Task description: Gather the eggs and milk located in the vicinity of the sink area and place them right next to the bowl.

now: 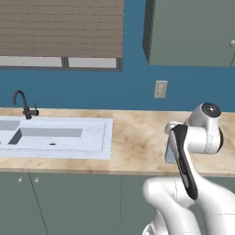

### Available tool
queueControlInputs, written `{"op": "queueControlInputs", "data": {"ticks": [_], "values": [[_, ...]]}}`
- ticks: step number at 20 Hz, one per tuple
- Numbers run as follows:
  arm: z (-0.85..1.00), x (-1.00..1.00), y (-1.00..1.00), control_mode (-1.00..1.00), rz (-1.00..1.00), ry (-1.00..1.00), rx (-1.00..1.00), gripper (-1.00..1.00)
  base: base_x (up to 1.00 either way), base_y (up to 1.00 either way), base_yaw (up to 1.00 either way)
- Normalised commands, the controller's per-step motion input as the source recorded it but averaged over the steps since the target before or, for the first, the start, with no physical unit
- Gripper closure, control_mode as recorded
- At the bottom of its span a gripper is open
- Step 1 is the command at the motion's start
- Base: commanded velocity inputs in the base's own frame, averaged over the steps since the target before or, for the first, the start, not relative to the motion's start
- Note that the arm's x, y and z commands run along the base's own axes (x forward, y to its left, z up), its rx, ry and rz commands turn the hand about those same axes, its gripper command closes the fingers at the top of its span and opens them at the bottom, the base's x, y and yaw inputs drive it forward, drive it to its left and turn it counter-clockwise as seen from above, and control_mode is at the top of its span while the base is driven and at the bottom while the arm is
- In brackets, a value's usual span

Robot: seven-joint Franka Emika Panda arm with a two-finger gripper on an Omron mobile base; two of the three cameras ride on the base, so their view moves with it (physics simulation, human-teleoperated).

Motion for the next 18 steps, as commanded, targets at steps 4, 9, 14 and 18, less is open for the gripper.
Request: {"op": "queueControlInputs", "data": {"ticks": [4,9,14,18], "values": [[-0.05,0.1,0.0,-1.0,0.01,0.0,-0.06,-1.0,0.0,0.0,0.0],[-0.15,0.13,0.0,-1.0,0.02,0.01,-0.09,-1.0,0.0,0.0,0.0],[-0.16,0.18,0.0,-1.0,0.04,0.01,-0.03,-1.0,0.0,0.0,0.0],[-0.13,0.19,0.0,-1.0,0.06,0.03,0.0,-1.0,0.0,0.0,0.0]]}}
